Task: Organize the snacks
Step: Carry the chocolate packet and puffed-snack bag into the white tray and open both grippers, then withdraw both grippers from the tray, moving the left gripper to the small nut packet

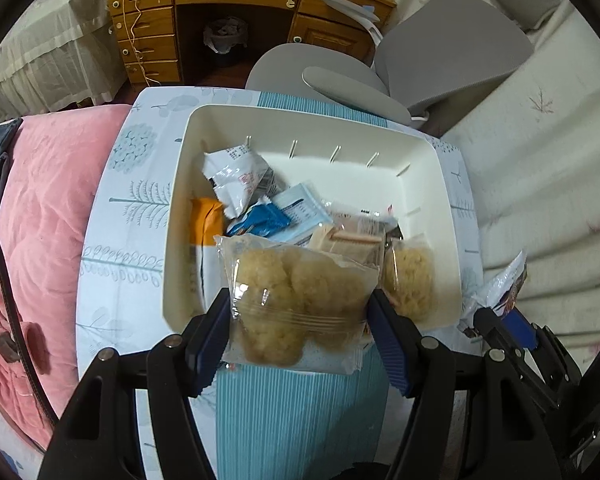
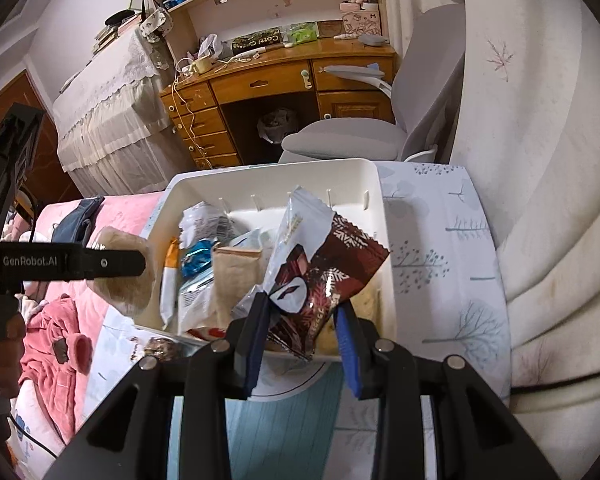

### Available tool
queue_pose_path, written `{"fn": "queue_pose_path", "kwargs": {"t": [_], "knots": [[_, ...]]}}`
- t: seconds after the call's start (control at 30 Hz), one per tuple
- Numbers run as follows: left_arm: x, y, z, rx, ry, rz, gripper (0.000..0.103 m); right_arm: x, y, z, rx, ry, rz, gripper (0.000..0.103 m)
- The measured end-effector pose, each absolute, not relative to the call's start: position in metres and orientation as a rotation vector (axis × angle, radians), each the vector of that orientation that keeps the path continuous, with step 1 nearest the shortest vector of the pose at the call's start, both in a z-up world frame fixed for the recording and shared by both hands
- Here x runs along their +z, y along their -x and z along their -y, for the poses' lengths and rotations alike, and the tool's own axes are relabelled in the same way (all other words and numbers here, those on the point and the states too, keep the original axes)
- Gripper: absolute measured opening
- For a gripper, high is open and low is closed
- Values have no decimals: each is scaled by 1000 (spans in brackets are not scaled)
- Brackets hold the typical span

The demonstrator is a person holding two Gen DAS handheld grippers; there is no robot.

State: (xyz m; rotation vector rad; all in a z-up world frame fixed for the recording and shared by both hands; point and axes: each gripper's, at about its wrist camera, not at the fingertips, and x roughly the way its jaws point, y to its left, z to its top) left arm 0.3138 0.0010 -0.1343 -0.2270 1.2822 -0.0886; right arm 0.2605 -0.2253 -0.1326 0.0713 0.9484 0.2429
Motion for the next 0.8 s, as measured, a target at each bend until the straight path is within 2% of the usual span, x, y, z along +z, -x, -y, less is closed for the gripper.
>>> {"fn": "queue_pose_path", "kwargs": {"t": [0.13,0.23,0.3,0.37,0.43,0.47,0.8], "knots": [[-137,-318,3,-83,245,-1269,66,-136,-268,231,251,-61,-952,34],[-139,-319,3,-85,268,-1256,70,-139,-273,234,255,-60,-960,34],[-139,-319,1,-89,294,-1246,83,-142,-276,234,259,-57,-970,34],[-137,-318,-1,-82,296,-1237,84,-146,-280,234,260,-49,-988,36],[-136,-317,-2,-73,293,-1230,86,-149,-283,232,269,-48,-1004,49],[-136,-316,-3,-70,293,-1226,87,-150,-283,232,271,-50,-1006,52],[-135,-288,-32,-14,330,-1194,88,-153,-277,217,305,-62,-1020,53]]}}
